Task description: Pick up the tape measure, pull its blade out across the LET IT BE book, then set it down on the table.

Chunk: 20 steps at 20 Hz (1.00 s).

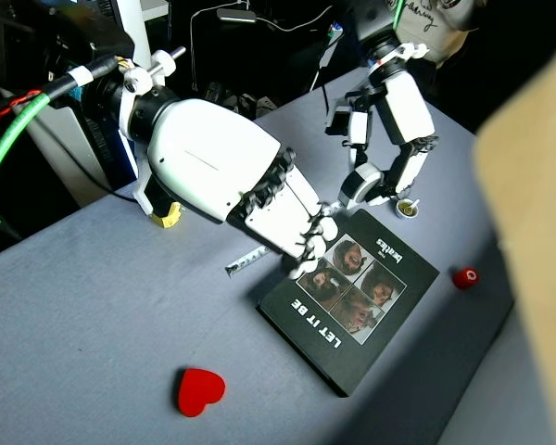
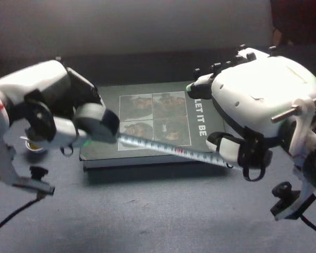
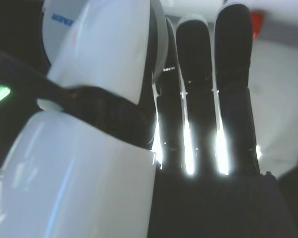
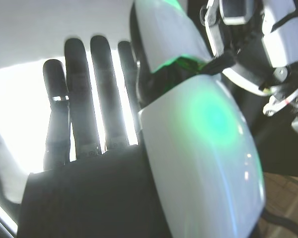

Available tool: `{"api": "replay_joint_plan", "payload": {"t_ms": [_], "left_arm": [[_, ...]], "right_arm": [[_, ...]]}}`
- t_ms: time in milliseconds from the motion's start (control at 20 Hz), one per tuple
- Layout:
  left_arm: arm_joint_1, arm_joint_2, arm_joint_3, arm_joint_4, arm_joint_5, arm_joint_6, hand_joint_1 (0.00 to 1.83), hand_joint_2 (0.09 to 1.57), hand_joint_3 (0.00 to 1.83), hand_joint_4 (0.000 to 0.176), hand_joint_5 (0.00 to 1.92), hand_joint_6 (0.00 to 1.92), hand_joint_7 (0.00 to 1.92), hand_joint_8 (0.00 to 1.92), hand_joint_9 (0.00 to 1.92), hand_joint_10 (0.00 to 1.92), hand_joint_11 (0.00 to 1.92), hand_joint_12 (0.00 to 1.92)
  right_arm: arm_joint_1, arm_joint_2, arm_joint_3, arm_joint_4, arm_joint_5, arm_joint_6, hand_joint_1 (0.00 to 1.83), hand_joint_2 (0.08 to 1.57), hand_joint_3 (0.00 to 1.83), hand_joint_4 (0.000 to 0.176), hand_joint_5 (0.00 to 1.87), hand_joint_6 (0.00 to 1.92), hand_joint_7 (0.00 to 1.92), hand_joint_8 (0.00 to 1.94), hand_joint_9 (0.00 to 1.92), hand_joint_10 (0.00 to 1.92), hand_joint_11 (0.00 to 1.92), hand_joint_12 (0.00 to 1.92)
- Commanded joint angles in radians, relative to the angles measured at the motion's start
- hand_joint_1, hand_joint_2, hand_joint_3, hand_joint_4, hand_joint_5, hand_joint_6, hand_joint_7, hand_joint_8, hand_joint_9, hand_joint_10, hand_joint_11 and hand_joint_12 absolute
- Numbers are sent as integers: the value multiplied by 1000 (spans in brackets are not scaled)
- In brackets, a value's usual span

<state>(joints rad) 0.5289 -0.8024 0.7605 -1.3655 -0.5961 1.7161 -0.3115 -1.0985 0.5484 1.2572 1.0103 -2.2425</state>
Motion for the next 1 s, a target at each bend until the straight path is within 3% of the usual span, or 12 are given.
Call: {"api": "replay_joint_plan", "payload": {"t_ms": [0, 150, 500, 950], "left_arm": [[-27, -1, 14, 18, -63, 14, 1381, 1106, 0, 0, 996, 717, 1016, 996, 885, 1301, 855, 1153], [-72, -4, 47, -66, -70, 70, 1381, 1105, 0, 0, 1000, 722, 1011, 988, 891, 1301, 845, 1152], [-97, -17, 103, -207, -104, 91, 1381, 1106, 0, 0, 988, 725, 1010, 986, 900, 1299, 864, 1166], [-139, -33, 132, -301, -159, 86, 1382, 1099, 0, 0, 987, 769, 1027, 941, 915, 1275, 859, 1163]], "right_arm": [[21, -6, 11, -95, 53, 0, 1120, 1114, 3, 0, 649, 45, 729, 39, 711, 92, 203, 1278], [49, -50, 67, -88, 63, 2, 1121, 1116, 3, 0, 655, 40, 725, 29, 717, 91, 208, 1274], [62, -139, 164, -64, 106, 37, 1104, 1124, 4, 0, 687, 40, 738, 23, 722, 89, 231, 1278], [65, -193, 236, -88, 71, 56, 1102, 1129, 2, 0, 737, 40, 784, 25, 771, 104, 284, 1279]]}}
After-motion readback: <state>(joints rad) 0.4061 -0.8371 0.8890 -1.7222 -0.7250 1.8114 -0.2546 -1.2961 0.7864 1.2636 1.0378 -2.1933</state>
